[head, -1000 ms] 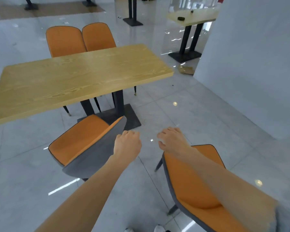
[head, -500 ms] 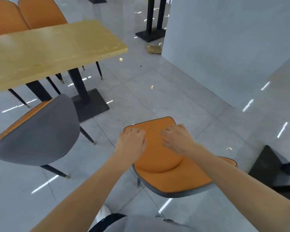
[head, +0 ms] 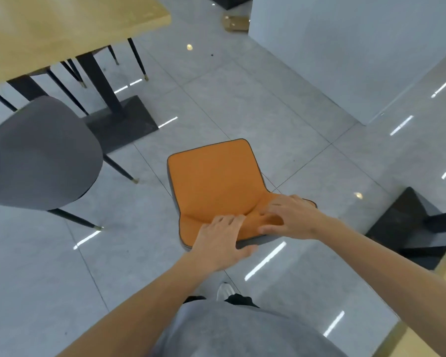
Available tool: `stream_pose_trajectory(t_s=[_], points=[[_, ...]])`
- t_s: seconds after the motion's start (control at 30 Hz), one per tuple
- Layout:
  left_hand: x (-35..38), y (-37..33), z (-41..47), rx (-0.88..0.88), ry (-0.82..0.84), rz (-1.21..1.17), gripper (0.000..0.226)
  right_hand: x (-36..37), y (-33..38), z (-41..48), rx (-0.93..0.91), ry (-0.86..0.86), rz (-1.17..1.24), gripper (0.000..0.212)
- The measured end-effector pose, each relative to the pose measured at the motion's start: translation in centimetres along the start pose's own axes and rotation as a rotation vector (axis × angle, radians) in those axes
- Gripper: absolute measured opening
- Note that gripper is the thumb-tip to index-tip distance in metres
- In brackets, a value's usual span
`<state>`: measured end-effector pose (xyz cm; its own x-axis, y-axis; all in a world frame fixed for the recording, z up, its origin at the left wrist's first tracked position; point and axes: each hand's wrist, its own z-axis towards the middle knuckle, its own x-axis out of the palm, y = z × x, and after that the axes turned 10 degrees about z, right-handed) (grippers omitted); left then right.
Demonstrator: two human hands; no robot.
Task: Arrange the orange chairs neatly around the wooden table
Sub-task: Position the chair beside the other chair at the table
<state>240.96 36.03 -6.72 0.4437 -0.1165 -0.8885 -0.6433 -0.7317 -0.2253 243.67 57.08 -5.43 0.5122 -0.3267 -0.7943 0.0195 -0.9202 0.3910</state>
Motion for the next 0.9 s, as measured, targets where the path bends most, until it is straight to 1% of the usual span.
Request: stream_pose_trajectory(t_s=[0.03,0.07,0.13,0.17,0.2,0.27,0.33,0.43,0.53,0.7,0.9], points=[[0.7,-0.2,0.1,0.000,0.011,0.019,0.073,0.1,-0.4,-0.4,-0.003,0.031,0.021,0.069],[1.3,-0.3,0.1,0.001,0.010,0.050,0.074,0.2,-0.8,-0.9,-0.006,0.069,0.036,0.071],[2.7,-0.5,0.2,-0.001,-0.039,0.123,0.072,0.5,-1.3,-1.4,-0.019,0.116,0.026,0.085],[3.2,-0.5,0.2,-0.011,-0.080,0.144,0.068,0.8,-1.6,-1.6,-0.023,0.111,-0.003,0.091],[3.7,-0.5,0.3,-0.028,-0.111,0.156,0.063,1.2,-1.8,-1.5,-0.037,0.082,-0.050,0.091],[4.2,-0.4,0.5,-0.060,-0.123,0.186,0.057,2.4,-2.2,-0.9,-0.140,-0.072,-0.168,0.072],[4.3,-0.3,0.6,-0.081,-0.127,0.217,0.059,3.4,-2.5,-0.2,-0.198,-0.206,-0.224,0.056],[5.0,0.2,0.7,-0.097,-0.184,0.217,0.058,4.2,-2.8,0.4,-0.240,-0.314,-0.193,0.038],[5.0,1.1,0.6,-0.098,-0.221,0.222,0.053,5.1,-3.1,1.3,-0.274,-0.389,-0.199,0.026],[3.7,4.9,0.6,-0.140,-0.266,0.242,0.045,5.4,-0.9,4.6,-0.298,-0.468,-0.179,0.024],[0.9,11.8,1.3,-0.188,-0.288,0.262,0.047,3.7,3.0,11.0,-0.326,-0.532,-0.197,0.029]])
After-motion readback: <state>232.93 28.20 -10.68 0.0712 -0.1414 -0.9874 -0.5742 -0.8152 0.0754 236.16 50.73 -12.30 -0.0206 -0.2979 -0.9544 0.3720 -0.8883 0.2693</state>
